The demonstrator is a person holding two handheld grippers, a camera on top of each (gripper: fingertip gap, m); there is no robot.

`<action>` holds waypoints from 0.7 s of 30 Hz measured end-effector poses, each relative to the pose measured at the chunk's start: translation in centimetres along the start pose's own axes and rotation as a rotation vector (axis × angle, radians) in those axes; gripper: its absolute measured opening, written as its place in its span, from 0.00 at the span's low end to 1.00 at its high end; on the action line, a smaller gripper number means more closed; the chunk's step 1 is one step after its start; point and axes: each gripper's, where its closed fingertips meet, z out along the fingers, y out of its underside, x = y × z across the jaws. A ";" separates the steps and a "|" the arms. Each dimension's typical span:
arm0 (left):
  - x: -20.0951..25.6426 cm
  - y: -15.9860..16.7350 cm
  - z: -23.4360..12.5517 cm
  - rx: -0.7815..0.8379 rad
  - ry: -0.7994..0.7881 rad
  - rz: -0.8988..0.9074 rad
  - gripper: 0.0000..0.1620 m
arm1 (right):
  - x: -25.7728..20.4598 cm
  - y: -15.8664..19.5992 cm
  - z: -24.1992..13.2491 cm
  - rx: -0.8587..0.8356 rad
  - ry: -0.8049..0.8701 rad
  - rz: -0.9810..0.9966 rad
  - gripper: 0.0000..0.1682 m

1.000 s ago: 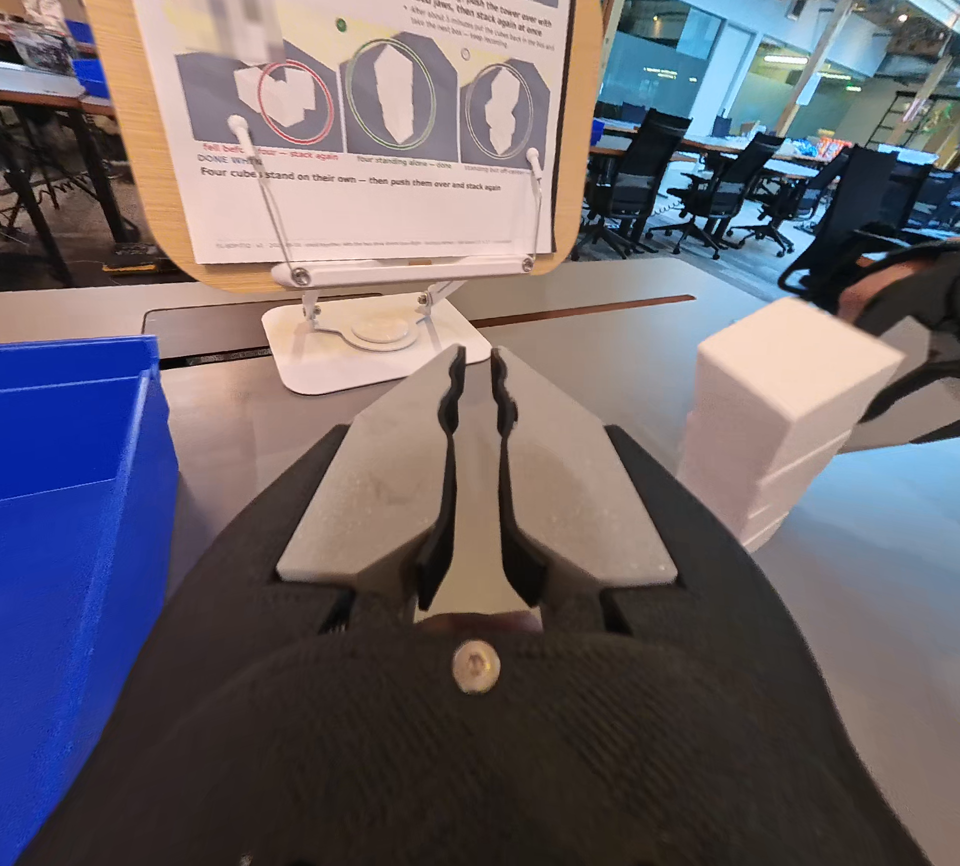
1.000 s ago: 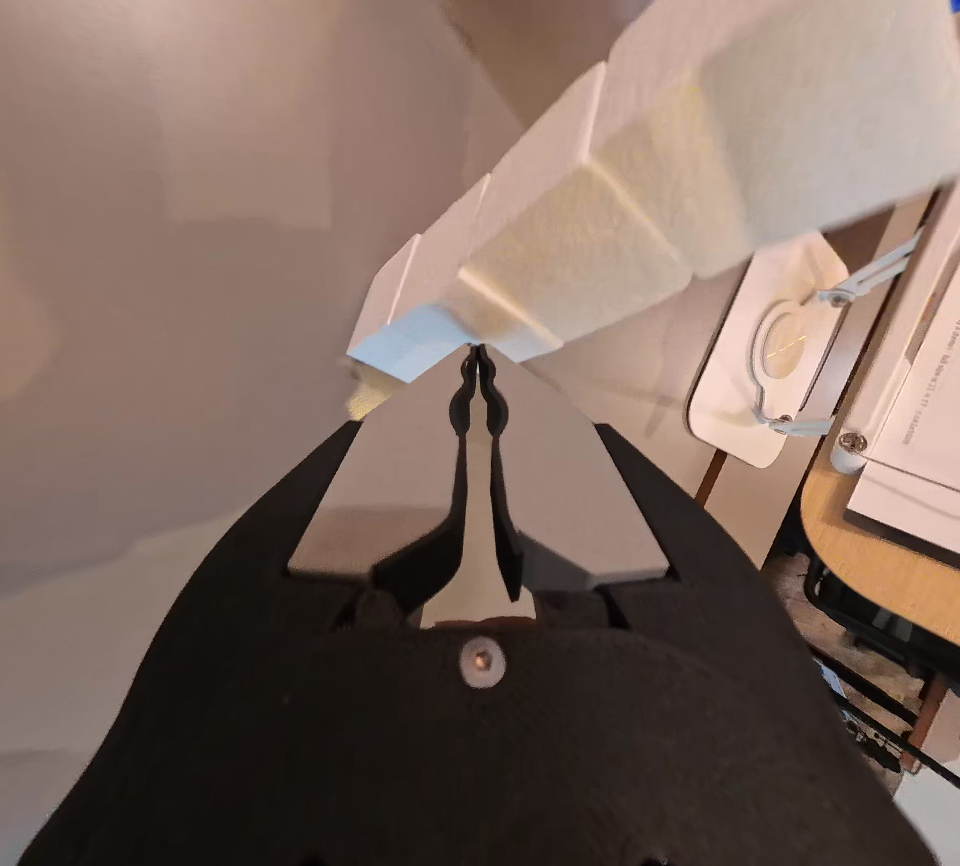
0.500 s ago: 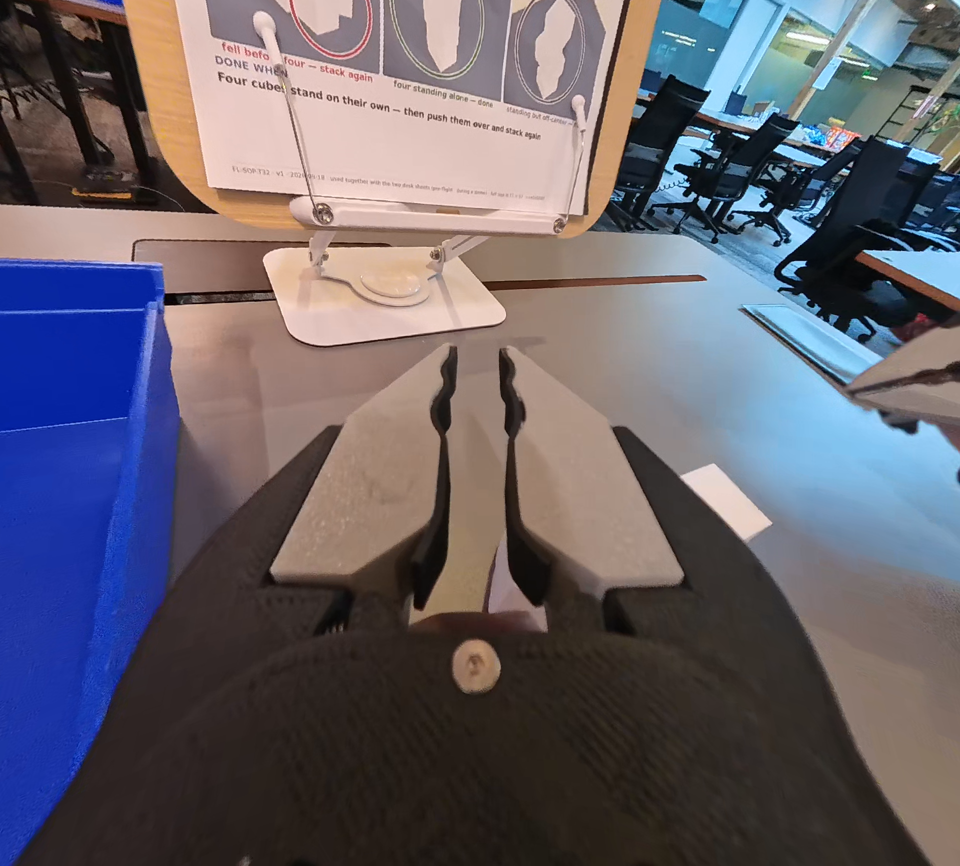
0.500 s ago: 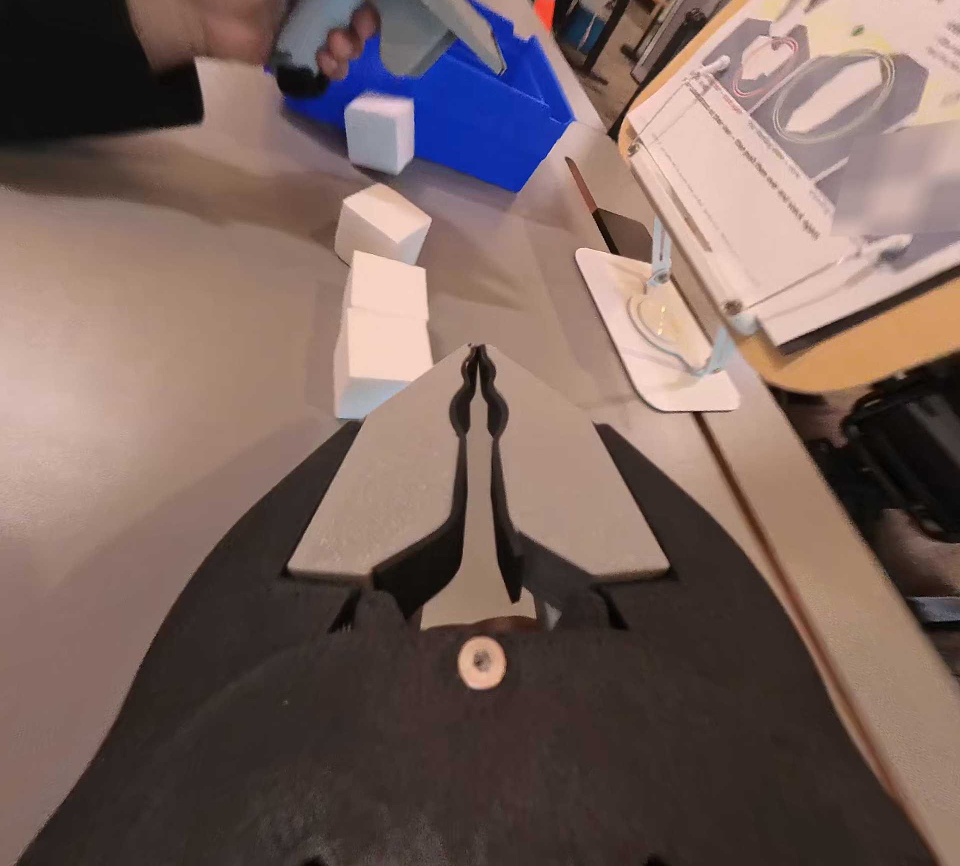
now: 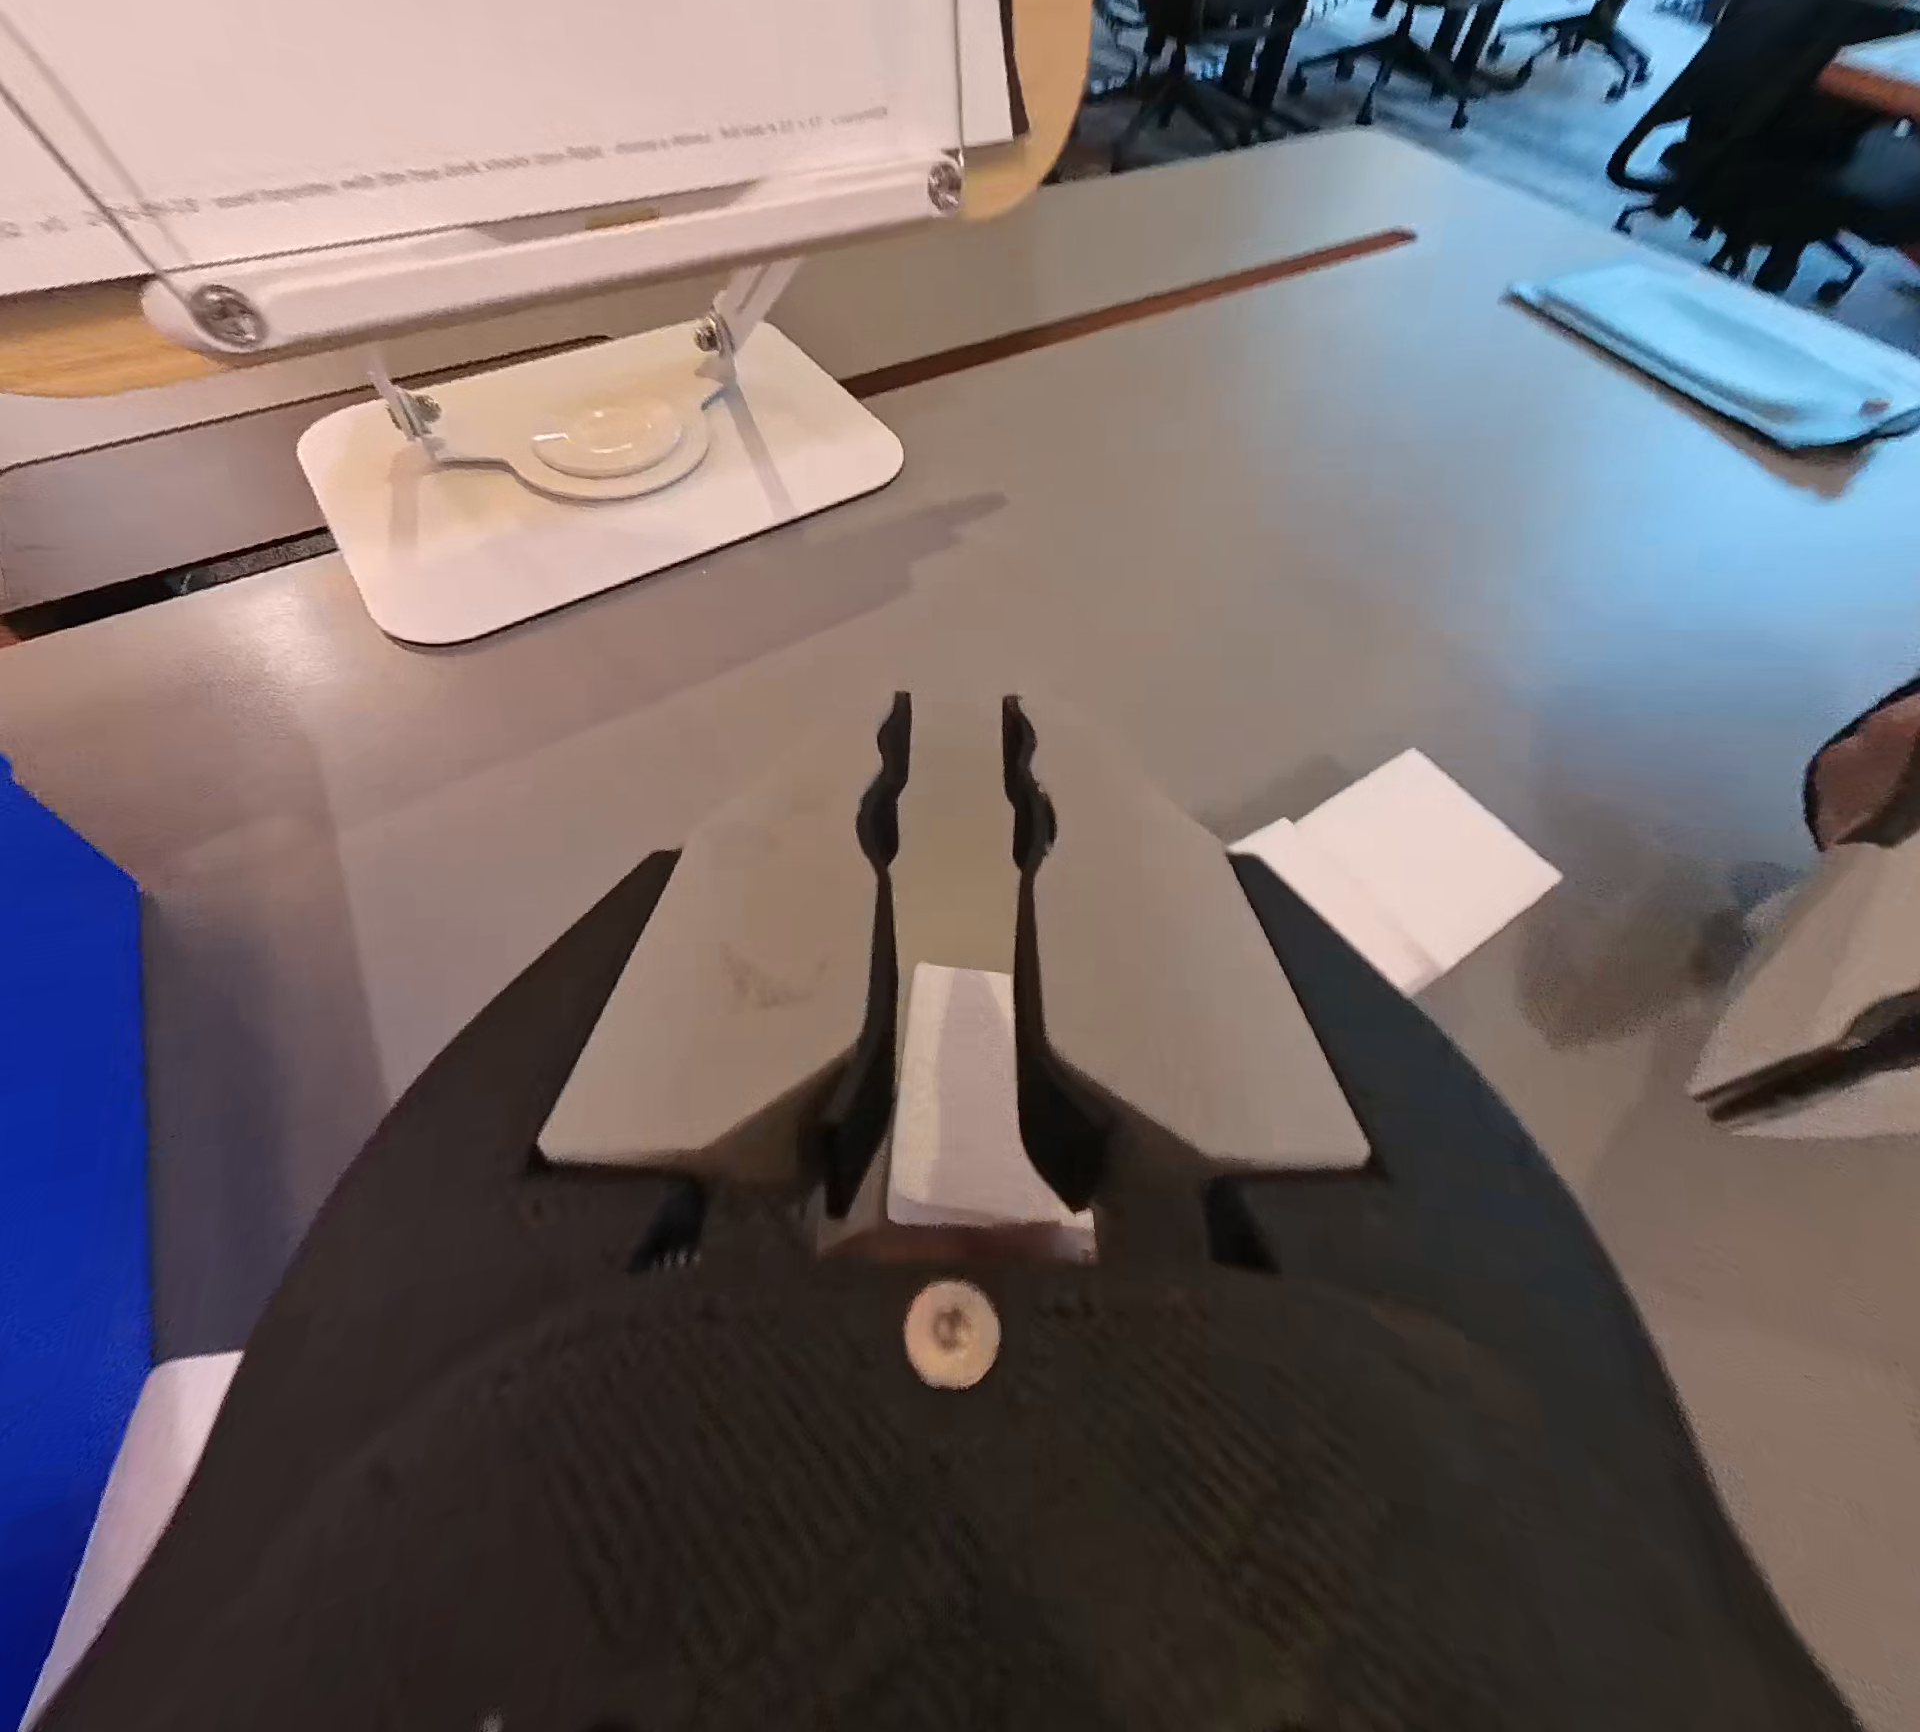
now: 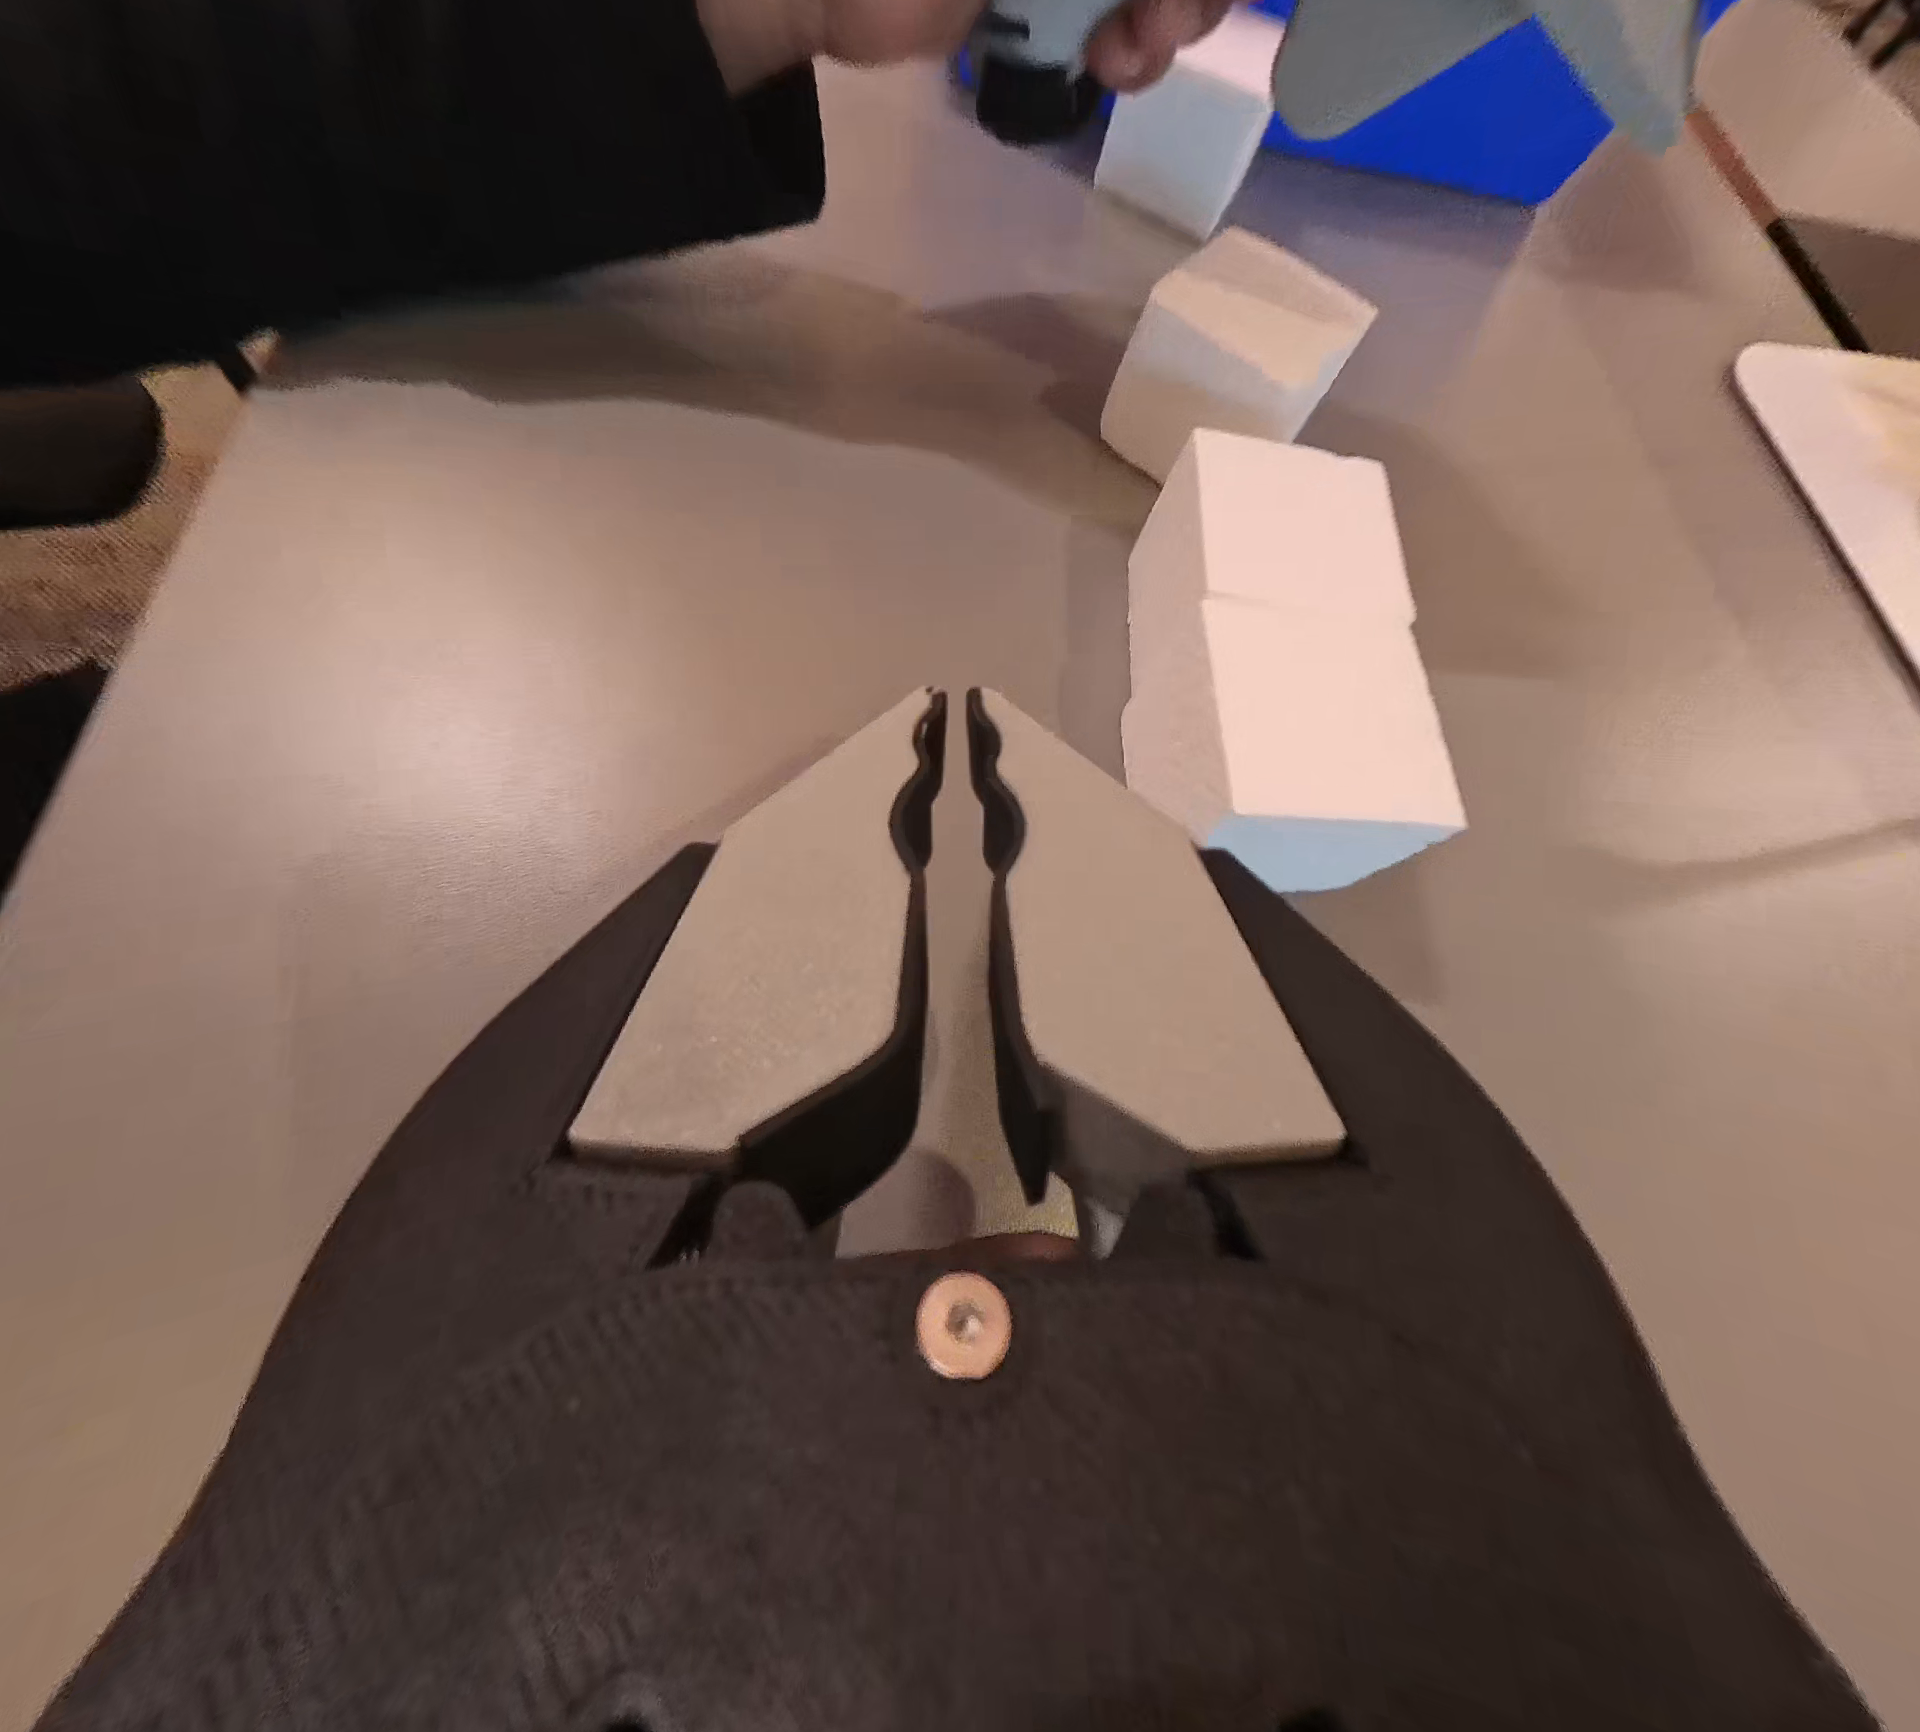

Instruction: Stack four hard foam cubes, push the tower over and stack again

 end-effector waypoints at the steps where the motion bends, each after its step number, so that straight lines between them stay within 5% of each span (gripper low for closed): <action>1: 0.3 0.3 0.3 -0.018 0.003 0.014 0.10 | 0.6 0.5 0.7 -0.035 0.028 0.003 0.00; 5: 1.2 1.1 0.9 -0.069 0.028 0.048 0.10 | 9.9 2.5 0.3 -0.155 0.540 0.075 0.00; 11: 3.5 2.4 1.1 -0.149 0.148 0.109 0.13 | 9.1 2.1 -0.7 -0.042 0.438 0.154 0.05; 16: 6.3 3.9 0.1 -0.238 0.298 0.219 0.37 | 9.5 3.4 -3.2 -0.025 0.422 0.176 0.09; 21: 7.9 5.2 -0.8 -0.290 0.380 0.309 0.38 | 10.8 3.3 -5.9 0.054 0.419 0.253 0.10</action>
